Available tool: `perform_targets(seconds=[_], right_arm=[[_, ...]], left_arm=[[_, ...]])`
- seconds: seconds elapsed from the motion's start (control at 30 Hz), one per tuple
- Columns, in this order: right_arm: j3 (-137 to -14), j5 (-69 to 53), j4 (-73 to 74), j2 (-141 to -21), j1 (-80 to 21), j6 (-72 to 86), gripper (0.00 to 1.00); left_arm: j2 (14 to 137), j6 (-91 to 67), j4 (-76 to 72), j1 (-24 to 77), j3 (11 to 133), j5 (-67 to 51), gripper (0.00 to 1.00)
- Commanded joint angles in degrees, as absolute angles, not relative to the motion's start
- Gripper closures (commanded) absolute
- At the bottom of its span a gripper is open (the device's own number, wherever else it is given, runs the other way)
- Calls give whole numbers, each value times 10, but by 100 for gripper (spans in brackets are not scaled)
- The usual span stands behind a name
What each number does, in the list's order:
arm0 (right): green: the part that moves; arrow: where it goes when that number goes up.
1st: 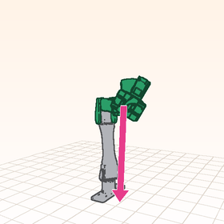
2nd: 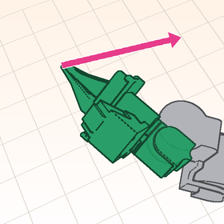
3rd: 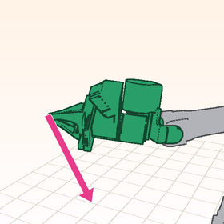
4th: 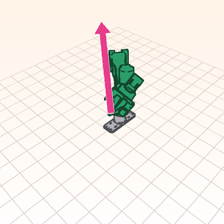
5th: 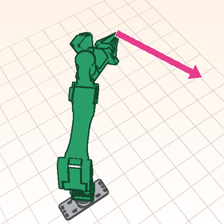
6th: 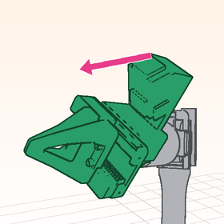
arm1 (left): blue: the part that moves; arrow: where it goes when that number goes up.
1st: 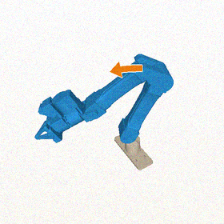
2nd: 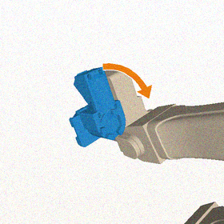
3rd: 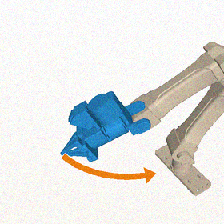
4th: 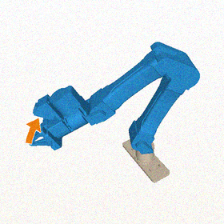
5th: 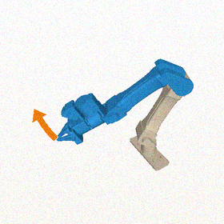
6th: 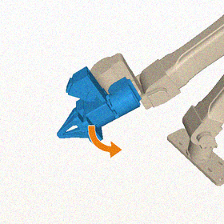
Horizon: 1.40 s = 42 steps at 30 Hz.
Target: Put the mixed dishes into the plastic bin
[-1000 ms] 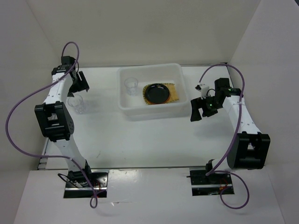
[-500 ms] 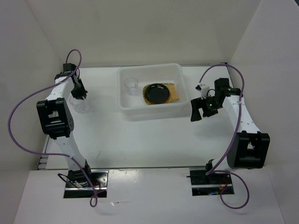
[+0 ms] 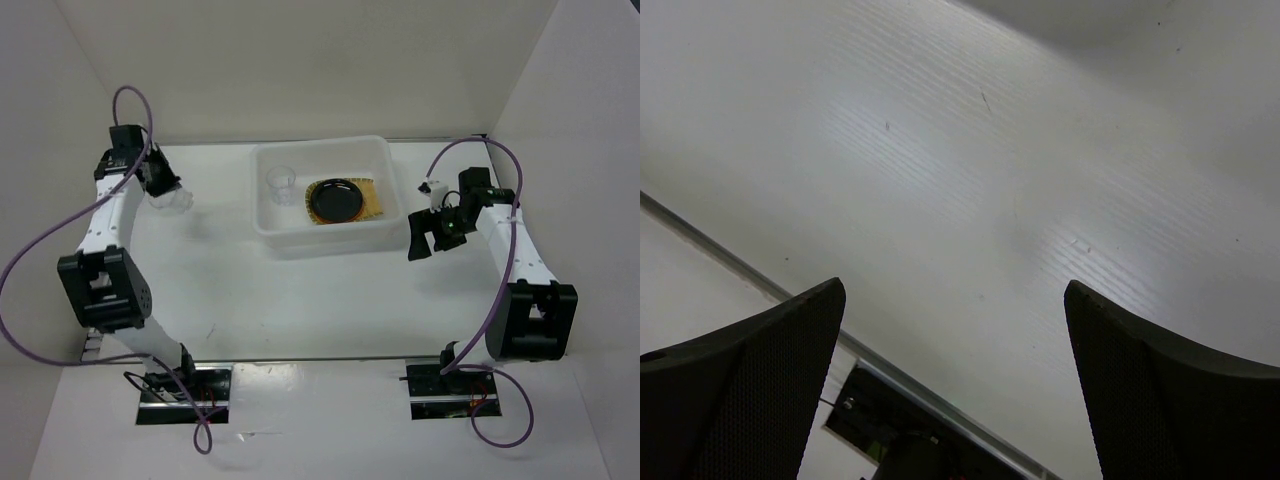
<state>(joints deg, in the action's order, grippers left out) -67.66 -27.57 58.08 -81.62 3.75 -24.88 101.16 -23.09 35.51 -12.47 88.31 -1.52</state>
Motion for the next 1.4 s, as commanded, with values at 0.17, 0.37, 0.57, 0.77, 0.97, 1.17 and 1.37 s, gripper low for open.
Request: perform_targets(seconds=[0.17, 0.37, 0.57, 0.77, 0.97, 1.17, 1.37], right_arm=[[-673, -272, 563, -824, 35, -243, 6], [-673, -272, 563, -824, 35, -243, 6], [-673, -272, 563, -824, 35, -243, 6], [-673, -272, 563, -824, 35, -243, 6], [-673, -272, 563, -818, 35, -243, 6], [-673, -272, 563, -818, 35, -243, 6], [-673, -272, 563, -818, 35, -243, 6]], left_arm=[[853, -335, 99, -19, 897, -242, 100], [986, -138, 354, 109, 1088, -204, 100], [1080, -87, 458, 211, 1107, -93, 100], [1124, -80, 458, 284, 1114, 28, 100], [1176, -69, 468, 318, 1126, 67, 100], [1199, -74, 474, 318, 1126, 126, 96], [1222, -68, 468, 318, 1138, 127, 95]])
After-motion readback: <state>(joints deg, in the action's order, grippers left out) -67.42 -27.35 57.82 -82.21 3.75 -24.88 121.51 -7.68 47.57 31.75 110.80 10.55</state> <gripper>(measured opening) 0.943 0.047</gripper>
